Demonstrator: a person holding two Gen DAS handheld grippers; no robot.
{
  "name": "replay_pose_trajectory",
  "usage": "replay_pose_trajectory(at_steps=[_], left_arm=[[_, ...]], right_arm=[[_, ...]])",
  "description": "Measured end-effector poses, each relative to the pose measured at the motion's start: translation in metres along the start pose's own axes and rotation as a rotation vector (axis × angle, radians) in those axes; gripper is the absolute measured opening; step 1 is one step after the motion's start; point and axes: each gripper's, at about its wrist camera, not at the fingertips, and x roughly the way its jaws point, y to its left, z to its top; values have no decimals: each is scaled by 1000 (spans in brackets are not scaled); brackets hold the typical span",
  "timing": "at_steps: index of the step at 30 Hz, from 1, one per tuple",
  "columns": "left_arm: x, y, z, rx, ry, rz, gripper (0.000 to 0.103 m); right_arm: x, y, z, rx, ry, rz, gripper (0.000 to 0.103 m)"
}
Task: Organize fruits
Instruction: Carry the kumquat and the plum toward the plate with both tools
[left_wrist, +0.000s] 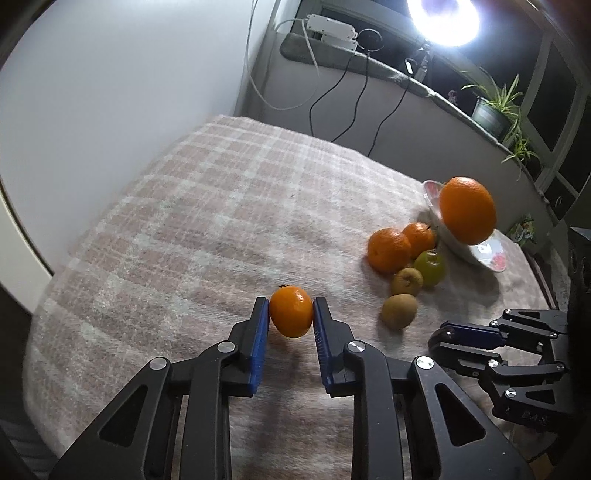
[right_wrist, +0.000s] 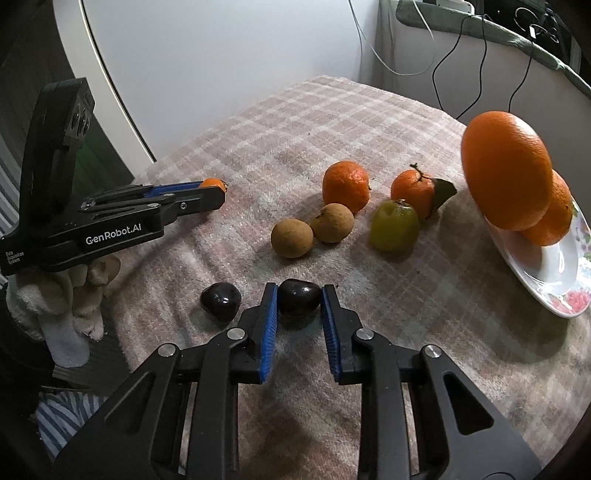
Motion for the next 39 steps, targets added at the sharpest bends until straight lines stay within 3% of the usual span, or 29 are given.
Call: replay_pose_trajectory(at_steps=[12,23,34,39], left_arm=[[-16,-59,14,84,-37,-115,22],[-4,-140,21,207,-30,-226,22],[27,-213,28,327,-14,-256,22],[44,-230,32,334,6,-258,22]], right_arm=[[-47,-33,-13,83,-84,4,24],[-97,-105,-21,212,-177,-64,24],[-120,-173,-17,283,-221,-165,24],[-119,-200,-12,316,-220,-165,24]])
